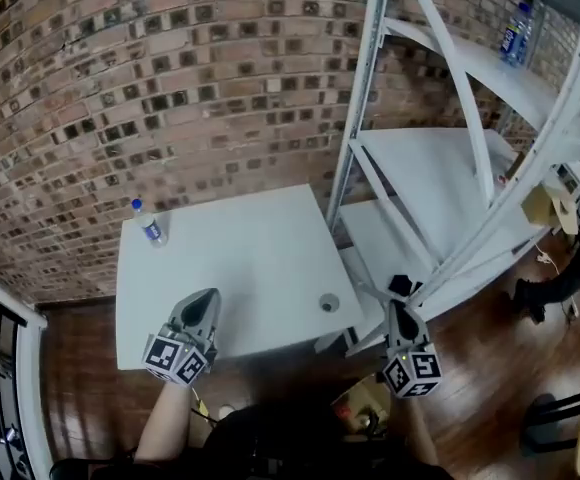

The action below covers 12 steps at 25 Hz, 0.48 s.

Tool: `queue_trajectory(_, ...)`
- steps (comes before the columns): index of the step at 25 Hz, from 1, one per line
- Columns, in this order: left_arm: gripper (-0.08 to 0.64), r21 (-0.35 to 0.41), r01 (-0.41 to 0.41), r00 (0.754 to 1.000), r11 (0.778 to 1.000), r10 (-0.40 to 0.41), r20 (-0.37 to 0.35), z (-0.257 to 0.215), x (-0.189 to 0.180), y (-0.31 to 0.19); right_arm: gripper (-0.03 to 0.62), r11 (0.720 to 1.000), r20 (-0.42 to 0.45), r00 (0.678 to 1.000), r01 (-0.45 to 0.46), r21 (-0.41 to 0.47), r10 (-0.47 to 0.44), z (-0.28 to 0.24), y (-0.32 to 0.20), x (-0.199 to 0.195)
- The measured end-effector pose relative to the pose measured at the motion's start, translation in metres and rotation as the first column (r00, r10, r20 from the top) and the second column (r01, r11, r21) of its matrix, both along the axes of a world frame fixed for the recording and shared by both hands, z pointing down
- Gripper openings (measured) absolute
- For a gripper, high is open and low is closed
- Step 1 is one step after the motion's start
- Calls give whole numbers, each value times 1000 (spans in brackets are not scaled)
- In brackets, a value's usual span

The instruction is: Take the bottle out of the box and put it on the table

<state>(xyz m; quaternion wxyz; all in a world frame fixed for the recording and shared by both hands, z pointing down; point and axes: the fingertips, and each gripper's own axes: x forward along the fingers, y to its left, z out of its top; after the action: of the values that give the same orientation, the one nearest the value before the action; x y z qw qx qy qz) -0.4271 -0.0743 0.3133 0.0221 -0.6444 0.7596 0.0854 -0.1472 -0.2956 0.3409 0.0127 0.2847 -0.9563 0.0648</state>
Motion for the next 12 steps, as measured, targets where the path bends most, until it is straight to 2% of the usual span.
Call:
queue_trajectory(6, 5, 21, -181, 983, 983, 181, 16, -10, 59, -73, 1, 985, 1, 985, -171, 4, 171, 2, -21, 94)
queue_trajectory(12, 5, 30, -368, 930, 929, 368, 16, -15, 112, -109, 2, 940, 25, 940, -340, 29, 340, -11, -8, 162)
